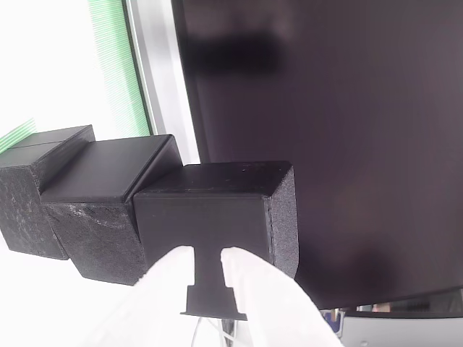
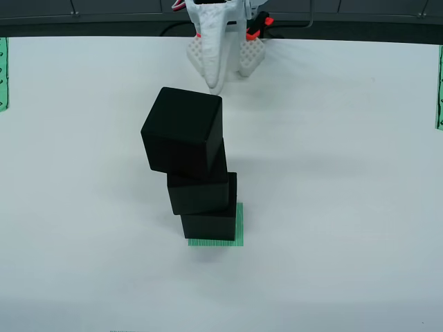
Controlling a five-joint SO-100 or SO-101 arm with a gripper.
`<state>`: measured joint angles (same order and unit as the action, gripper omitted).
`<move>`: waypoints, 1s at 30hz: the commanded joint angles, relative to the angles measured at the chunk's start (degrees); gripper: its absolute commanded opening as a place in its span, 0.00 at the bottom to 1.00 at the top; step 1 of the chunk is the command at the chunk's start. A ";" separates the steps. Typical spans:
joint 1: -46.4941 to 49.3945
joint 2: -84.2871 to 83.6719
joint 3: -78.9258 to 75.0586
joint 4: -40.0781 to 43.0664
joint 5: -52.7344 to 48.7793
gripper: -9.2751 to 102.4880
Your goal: Stack 3 Blocks on the chosen place.
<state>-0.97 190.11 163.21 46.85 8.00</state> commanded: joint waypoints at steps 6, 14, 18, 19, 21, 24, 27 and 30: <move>0.26 3.25 6.50 -3.16 -0.35 0.08; -0.35 6.15 14.15 -5.45 -0.35 0.08; 0.00 6.50 17.14 -6.42 -0.35 0.08; 0.18 6.42 17.14 -5.89 -0.35 0.08; -0.09 6.42 17.14 -3.87 -0.35 0.08; -0.88 6.15 17.14 -0.88 -0.26 0.08; -1.05 6.50 17.14 -0.18 -0.26 0.08; -0.70 6.68 17.14 0.18 -0.18 0.08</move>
<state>-1.85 195.82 178.07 46.76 8.00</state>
